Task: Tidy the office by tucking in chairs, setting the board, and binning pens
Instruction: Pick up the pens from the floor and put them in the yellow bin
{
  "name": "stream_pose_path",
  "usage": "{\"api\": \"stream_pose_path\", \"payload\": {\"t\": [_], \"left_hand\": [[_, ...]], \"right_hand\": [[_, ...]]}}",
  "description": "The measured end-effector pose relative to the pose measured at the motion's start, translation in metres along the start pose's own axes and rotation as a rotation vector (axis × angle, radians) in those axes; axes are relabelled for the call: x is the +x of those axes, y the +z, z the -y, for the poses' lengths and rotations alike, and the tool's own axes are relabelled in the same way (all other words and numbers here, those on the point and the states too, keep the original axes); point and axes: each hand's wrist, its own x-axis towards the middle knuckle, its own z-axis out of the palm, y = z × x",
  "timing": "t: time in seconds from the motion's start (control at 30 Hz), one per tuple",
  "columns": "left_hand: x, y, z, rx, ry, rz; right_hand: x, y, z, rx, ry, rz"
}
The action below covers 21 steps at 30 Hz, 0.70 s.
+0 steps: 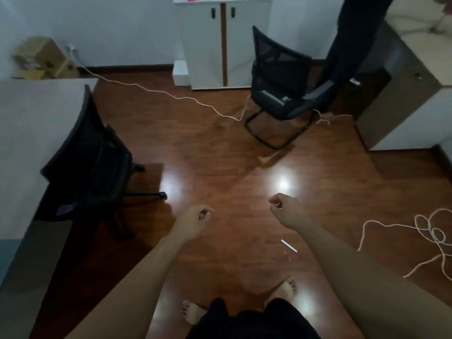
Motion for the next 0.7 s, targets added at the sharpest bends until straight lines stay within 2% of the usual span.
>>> {"api": "stream_pose_path", "payload": {"t": [0.1,0.23,0.43,0.57,0.7], "left_hand": [[0.033,0.037,-0.052,0.044,0.051,0.094],[0.079,0.085,-0.112,0.071,0.091,0.128],[0.125,0.147,-0.195,0.1,0.135,0.246],[0.158,0.18,-0.23,0.128,0.158,0.304],[0.194,0.22,-0.233,0.213,0.196,0.395]], "right_hand": [[0.004,-0.039,-0.058,0.03,0.051,-0.039],[0.007,-0.081,-0.132,0.082,0.138,-0.083],[-0.002,-0.116,-0.221,0.116,0.298,-0.084],[0.001,-0.121,-0.261,0.174,0.396,-0.065],[0.017,-0.107,-0.295,0.22,0.477,-0.05]]}}
